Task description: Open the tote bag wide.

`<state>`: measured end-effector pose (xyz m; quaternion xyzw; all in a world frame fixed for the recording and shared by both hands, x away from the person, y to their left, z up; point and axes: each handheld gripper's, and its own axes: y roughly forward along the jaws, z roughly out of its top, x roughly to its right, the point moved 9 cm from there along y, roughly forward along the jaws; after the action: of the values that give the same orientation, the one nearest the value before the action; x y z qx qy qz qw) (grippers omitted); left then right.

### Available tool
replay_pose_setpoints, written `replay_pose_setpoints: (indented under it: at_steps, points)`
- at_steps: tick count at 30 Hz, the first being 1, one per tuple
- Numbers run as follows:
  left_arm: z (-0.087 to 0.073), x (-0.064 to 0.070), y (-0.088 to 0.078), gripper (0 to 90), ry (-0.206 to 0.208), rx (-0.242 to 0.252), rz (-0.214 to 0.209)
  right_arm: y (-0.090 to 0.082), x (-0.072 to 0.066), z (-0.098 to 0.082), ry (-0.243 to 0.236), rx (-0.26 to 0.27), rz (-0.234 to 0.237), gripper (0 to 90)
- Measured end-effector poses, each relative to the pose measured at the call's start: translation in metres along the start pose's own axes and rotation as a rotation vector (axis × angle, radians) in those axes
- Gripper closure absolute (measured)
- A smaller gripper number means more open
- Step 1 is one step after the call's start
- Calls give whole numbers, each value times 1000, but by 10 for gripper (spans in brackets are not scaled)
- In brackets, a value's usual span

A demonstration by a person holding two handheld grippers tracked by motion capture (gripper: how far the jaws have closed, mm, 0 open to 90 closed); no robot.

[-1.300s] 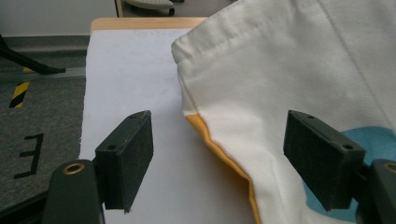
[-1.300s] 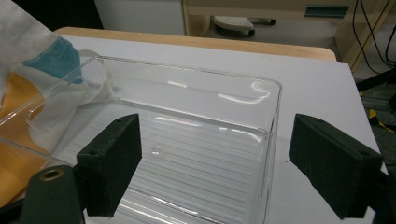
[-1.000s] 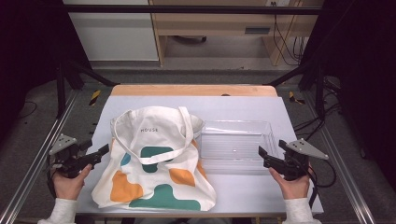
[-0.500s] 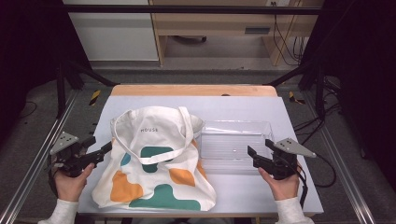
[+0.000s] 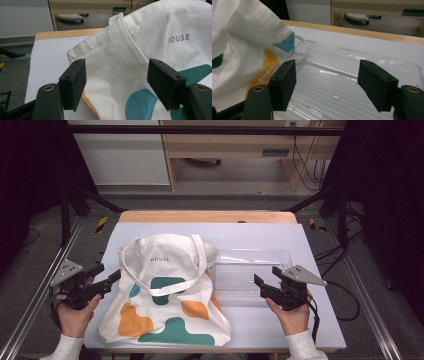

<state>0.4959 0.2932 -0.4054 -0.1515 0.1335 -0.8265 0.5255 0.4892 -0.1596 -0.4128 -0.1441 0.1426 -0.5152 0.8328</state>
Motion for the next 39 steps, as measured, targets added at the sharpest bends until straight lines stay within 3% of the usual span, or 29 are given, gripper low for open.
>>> replay_pose_setpoints:
  at_steps: [24,39]
  points:
    - [25,24,-1,335,28,43,-36,17,-44,27,-22,35,92,339]
    - [44,48,27,369,60,40,-52,34,-79,53,-37,60,168,343]
